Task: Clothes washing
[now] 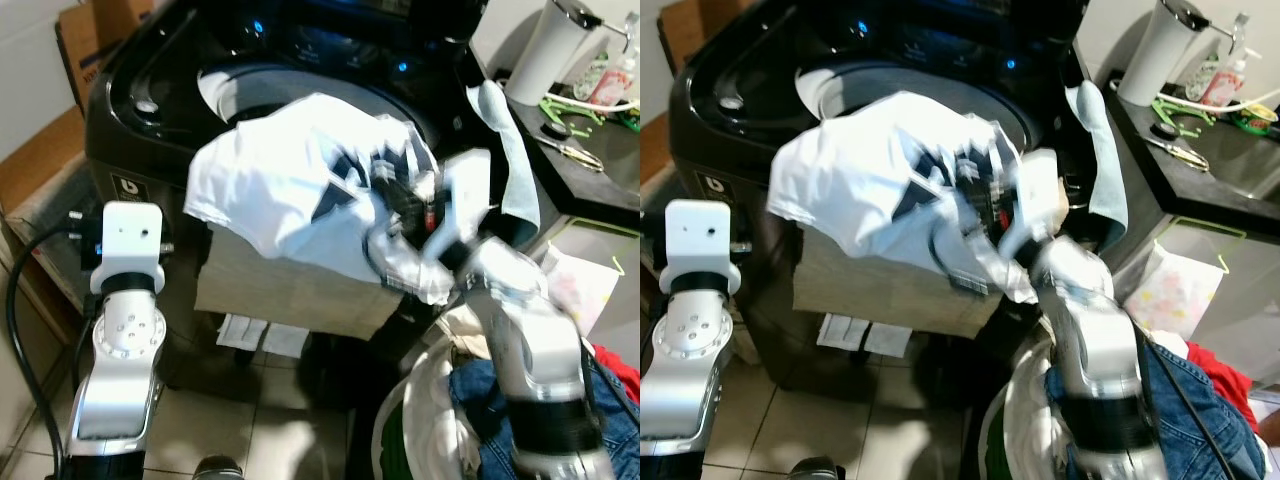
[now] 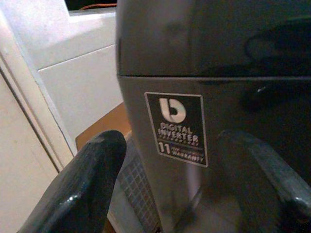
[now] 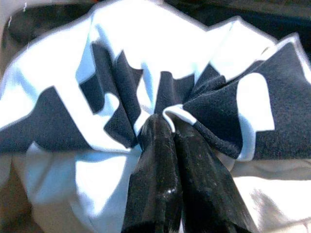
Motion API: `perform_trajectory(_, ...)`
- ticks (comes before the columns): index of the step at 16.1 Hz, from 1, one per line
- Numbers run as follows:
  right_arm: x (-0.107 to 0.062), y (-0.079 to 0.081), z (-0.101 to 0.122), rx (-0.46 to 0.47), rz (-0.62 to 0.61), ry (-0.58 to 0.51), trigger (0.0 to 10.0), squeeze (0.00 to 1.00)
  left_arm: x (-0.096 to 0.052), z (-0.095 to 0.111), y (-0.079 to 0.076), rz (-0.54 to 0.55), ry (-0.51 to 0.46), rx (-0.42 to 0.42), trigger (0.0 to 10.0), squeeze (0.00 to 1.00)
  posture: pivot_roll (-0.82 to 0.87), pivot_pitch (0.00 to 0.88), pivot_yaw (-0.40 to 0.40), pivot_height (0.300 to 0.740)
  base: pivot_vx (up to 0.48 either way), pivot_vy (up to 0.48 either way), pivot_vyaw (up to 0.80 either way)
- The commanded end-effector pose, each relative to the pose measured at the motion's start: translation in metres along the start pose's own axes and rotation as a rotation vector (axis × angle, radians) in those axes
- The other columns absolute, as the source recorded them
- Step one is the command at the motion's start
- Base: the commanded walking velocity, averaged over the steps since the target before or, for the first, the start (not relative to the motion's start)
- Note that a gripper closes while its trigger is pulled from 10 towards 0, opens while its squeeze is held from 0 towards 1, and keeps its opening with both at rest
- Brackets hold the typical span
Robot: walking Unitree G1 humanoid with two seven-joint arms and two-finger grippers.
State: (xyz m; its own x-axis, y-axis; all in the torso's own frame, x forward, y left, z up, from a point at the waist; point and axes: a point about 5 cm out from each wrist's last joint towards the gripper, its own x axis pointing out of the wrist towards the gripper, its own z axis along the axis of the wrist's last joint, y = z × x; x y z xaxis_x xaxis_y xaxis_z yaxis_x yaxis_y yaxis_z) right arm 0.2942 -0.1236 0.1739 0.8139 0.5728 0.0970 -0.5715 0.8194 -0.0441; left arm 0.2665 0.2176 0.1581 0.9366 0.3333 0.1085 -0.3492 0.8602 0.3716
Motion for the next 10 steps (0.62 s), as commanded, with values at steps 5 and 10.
perform_trajectory(5, -0.065, -0.002, -0.084, -0.01, -0.098, 0.225, 10.0, 0.0, -0.042, -0.036, -0.022, -0.118, 0.023, 0.011, 10.0, 0.0, 0.19, 0.0, -0.152, 0.74, 0.0, 0.0, 0.0)
perform_trajectory(10, -0.072, -0.002, -0.087, -0.031, -0.107, 0.181, 10.0, 0.0, -0.05, -0.041, -0.021, -0.143, -0.01, -0.003, 10.0, 0.0, 0.2, 0.0, -0.154, 0.74, 0.0, 0.0, 0.0)
